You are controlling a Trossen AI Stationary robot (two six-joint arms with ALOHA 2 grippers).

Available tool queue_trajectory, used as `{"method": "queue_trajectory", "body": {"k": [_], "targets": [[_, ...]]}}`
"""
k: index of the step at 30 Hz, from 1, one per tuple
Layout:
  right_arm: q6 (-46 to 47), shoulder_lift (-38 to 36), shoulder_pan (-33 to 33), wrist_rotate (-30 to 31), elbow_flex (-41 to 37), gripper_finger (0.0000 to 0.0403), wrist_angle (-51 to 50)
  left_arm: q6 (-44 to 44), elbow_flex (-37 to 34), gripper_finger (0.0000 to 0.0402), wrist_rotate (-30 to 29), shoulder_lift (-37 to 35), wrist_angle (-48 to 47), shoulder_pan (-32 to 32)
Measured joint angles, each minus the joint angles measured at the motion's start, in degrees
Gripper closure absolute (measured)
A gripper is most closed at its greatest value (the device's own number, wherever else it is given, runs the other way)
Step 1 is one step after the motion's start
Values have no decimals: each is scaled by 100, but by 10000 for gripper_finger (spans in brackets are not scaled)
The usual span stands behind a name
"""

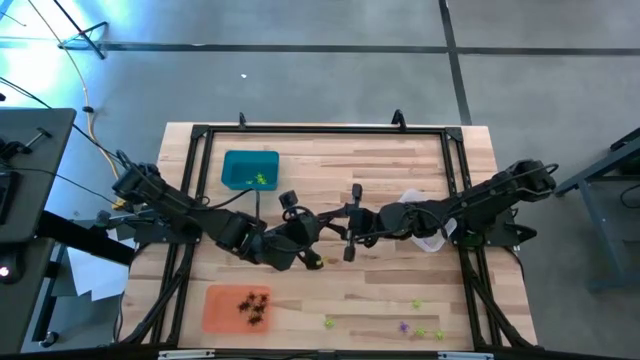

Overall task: Sort Halloween decoration
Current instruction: Put the violet spider toy into the transparent bin

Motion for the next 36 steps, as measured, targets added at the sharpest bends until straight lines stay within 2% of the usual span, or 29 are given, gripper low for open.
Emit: {"method": "queue_trajectory", "body": {"k": [6,11,20,24,32,36], "targets": [[104,0,-2,-1,-11,335,-50,-2,0,402,58,28,-3,58],[348,0,-29,-23,-11,392,-188,7,0,402,78,35,-15,63],[507,-2,-35,-34,-11,400,-272,358,0,394,226,35,-34,80],[544,-4,-35,-41,-9,401,-301,383,0,370,277,35,-54,90],[910,-4,-113,-31,-2,402,-525,1014,2,297,287,33,-135,130],[1024,-251,-213,388,6,402,-1084,1232,14,271,-128,27,-171,122]]}}
